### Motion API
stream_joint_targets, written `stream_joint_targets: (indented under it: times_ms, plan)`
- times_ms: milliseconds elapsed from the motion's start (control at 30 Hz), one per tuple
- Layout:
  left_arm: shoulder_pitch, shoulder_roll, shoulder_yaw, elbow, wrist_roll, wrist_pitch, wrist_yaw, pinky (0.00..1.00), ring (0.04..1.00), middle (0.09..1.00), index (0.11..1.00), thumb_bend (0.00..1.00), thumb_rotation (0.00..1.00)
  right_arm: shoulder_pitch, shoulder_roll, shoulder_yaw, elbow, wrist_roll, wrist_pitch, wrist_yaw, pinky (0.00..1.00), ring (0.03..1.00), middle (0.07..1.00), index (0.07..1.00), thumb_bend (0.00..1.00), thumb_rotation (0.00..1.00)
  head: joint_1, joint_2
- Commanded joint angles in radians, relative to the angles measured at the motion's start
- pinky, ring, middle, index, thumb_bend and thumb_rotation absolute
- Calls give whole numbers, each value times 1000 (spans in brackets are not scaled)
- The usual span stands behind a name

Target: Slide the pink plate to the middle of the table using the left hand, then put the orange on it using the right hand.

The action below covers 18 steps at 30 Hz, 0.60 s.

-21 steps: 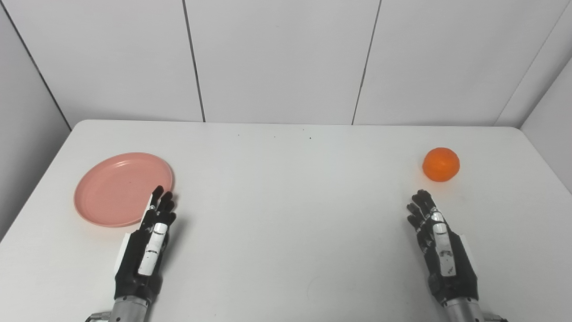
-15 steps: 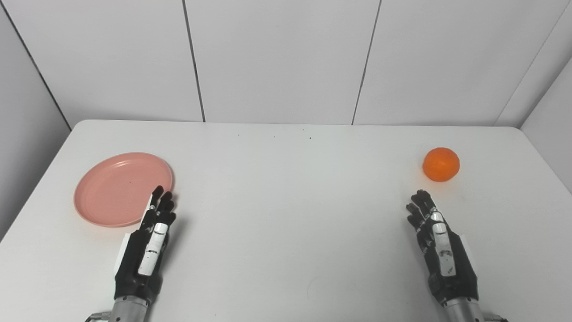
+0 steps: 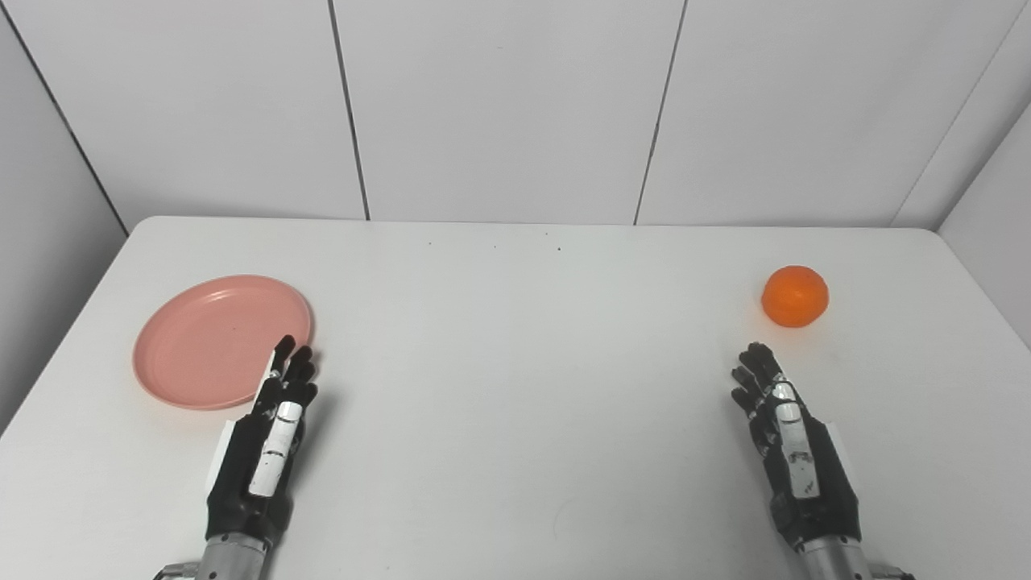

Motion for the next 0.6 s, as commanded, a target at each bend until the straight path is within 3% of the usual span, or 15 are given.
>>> stream_joint_targets:
  times_ms: [0,333,567]
  plan:
    - [23,5,-2,6,1,2,-1,1000,995,982,1000,649,779,68,10,5,82,5,7,10,957,942,946,928,731,911,5,-1]
    - [30,-7,-19,19,32,-20,6,1000,990,976,1000,622,787,71,-4,-1,105,16,-14,26,959,941,947,936,688,927,59,-40]
    - [28,-33,-45,54,60,-58,12,1000,989,978,1000,594,787,59,-33,-24,166,52,-53,70,974,949,957,945,697,927,164,-89]
